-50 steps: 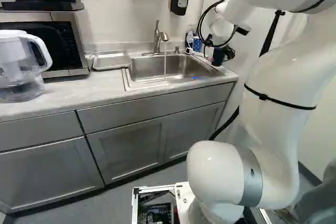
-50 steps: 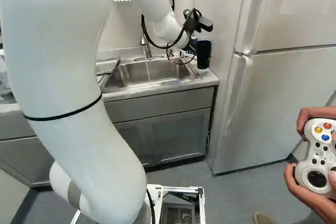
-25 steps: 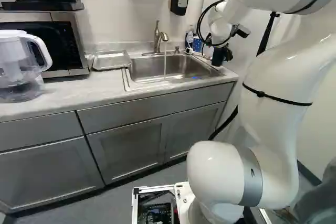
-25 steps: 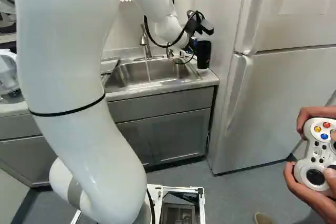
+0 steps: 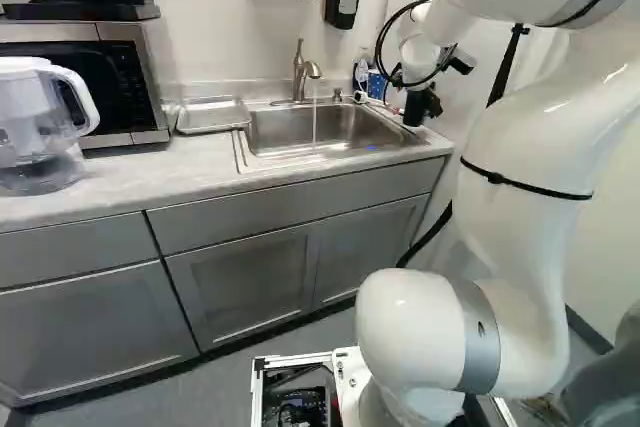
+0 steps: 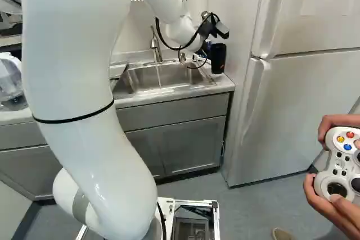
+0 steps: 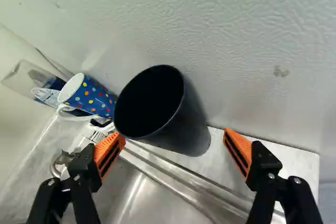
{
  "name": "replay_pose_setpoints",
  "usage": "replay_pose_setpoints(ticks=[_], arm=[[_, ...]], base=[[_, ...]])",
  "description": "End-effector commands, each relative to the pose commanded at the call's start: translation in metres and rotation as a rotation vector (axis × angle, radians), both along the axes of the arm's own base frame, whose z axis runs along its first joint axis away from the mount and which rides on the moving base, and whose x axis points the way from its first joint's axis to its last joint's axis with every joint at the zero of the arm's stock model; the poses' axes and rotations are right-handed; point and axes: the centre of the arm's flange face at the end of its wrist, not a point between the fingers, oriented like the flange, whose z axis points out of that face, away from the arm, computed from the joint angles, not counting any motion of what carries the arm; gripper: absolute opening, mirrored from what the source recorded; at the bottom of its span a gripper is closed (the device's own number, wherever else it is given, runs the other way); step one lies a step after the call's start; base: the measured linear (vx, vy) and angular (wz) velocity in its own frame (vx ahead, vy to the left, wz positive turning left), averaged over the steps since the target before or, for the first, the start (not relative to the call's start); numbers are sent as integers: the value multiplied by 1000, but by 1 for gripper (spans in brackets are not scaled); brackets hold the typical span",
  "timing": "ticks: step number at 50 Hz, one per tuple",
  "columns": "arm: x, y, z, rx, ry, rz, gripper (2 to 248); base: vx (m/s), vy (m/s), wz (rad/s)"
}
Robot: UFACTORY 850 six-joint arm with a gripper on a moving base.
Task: Rinse the cup and place it in the tray
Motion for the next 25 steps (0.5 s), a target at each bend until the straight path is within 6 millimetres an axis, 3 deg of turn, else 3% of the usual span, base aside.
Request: replay_pose_setpoints(ticks=[25], arm=[[0,0,0,-181,126,134,247]], base=[[0,0,0]])
